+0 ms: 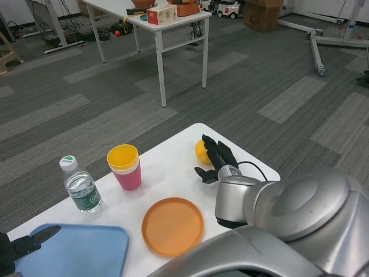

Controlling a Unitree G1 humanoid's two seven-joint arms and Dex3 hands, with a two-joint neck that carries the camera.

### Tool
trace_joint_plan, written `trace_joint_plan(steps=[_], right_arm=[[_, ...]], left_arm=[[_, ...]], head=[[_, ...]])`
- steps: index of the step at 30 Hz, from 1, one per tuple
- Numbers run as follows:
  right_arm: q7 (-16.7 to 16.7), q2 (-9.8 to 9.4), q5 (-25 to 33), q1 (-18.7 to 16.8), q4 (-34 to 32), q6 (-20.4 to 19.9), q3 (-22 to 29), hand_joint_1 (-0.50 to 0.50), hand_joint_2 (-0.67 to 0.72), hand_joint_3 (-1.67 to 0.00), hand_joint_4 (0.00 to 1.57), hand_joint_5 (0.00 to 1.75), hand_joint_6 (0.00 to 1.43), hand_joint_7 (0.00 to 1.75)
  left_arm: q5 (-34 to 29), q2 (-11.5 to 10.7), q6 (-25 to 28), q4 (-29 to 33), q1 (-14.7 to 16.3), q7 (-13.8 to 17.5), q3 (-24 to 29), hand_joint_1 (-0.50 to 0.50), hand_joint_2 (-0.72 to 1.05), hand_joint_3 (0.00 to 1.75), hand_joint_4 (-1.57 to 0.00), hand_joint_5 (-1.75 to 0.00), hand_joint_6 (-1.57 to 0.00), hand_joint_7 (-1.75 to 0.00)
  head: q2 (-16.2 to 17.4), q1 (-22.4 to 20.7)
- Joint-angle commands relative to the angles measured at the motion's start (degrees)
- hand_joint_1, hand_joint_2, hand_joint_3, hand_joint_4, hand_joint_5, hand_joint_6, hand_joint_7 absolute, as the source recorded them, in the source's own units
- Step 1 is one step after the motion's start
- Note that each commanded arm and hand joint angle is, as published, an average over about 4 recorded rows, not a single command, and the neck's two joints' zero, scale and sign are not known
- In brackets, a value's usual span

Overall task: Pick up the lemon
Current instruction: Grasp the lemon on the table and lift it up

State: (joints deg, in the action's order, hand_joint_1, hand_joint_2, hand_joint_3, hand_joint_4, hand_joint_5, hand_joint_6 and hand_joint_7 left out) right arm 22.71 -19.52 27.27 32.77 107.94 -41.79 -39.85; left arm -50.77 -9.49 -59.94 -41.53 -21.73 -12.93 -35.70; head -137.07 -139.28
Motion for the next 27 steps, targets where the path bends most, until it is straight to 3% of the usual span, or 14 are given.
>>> trace_joint_plan(steps=[1,9,19,27], right_arm=[[-1.05,0.17,0.06,-0.10,0.45,0.28,-0.03,-0.46,-0.41,-1.11,0.00,0.29,0.00,0.00],[-2.74,0.32,0.06,-0.16,0.63,0.19,0.28,-0.46,-0.41,-1.19,0.00,0.48,0.00,0.00],[-4.60,0.63,0.15,-1.09,0.96,-0.14,1.31,-0.46,-0.41,-1.19,0.00,0.48,0.00,0.07],[-5.84,0.80,0.28,-2.80,-0.73,-0.75,2.94,-0.46,-0.41,-1.23,0.00,0.48,0.00,0.33]], left_arm=[[-0.23,-0.20,0.00,-0.15,0.19,0.18,0.36,-0.08,-0.28,0.09,0.00,0.00,0.00,-0.07],[-0.32,-0.51,0.00,-0.68,0.02,0.18,0.36,-0.08,-0.28,0.09,0.00,0.00,0.00,-0.07],[-0.60,-0.92,0.00,-0.74,0.06,0.18,0.45,-0.08,-0.28,0.09,0.00,0.00,0.00,-0.07],[-0.74,-1.21,0.00,-0.66,0.79,0.18,1.11,-0.08,-0.28,0.09,0.00,0.00,0.00,-0.07]], head=[[0.04,0.13],[-0.26,0.59],[-0.19,-0.16],[-0.07,-1.11]])
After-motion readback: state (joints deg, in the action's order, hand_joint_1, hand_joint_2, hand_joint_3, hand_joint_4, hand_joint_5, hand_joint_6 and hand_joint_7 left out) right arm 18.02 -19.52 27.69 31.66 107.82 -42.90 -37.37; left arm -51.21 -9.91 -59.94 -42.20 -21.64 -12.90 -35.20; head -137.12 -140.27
